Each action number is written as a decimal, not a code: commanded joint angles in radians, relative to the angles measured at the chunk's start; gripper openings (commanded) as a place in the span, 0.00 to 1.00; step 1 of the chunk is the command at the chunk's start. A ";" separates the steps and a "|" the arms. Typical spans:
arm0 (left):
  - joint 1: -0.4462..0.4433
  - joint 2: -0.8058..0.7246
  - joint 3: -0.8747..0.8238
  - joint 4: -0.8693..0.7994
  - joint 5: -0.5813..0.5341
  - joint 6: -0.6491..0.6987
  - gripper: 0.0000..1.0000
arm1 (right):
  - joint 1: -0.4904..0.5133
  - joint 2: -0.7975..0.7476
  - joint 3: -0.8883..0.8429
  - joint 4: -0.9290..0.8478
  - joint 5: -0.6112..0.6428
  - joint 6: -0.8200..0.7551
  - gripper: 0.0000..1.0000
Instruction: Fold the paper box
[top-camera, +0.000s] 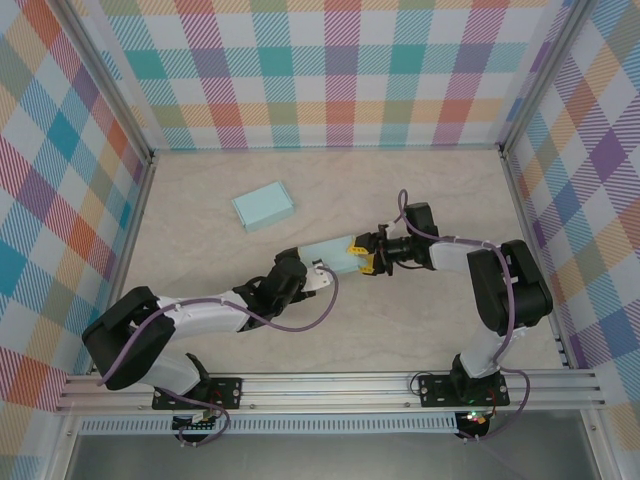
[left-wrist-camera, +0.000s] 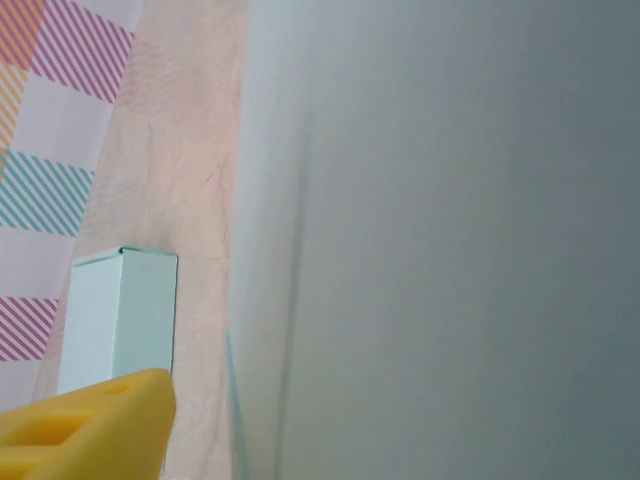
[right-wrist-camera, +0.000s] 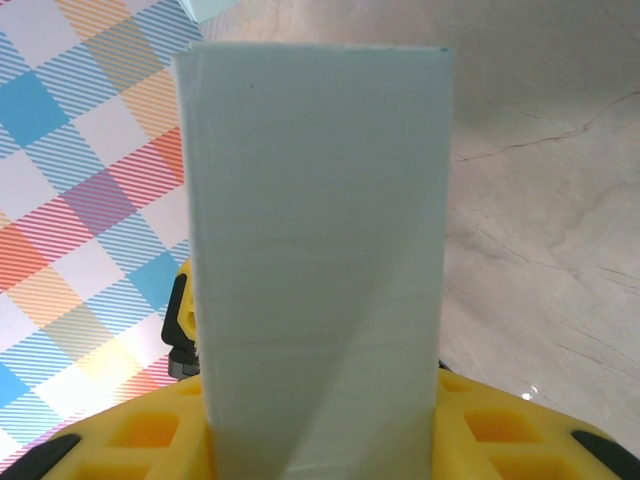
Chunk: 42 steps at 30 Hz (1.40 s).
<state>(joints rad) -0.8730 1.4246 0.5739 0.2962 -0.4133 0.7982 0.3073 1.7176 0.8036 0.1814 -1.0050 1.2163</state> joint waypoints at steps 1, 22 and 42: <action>-0.008 -0.036 0.026 0.022 -0.014 -0.014 0.66 | 0.007 -0.015 -0.012 -0.018 -0.039 -0.016 0.42; 0.005 -0.118 0.229 -0.631 0.233 -0.118 0.30 | -0.053 -0.187 -0.047 -0.249 0.107 -0.235 0.77; 0.124 0.218 0.538 -0.943 0.535 -0.066 0.43 | -0.020 -0.637 0.025 -0.713 0.612 -0.771 0.72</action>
<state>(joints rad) -0.7593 1.5860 1.0893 -0.5739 0.0898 0.6979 0.2516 1.0977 0.8028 -0.4835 -0.4675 0.5468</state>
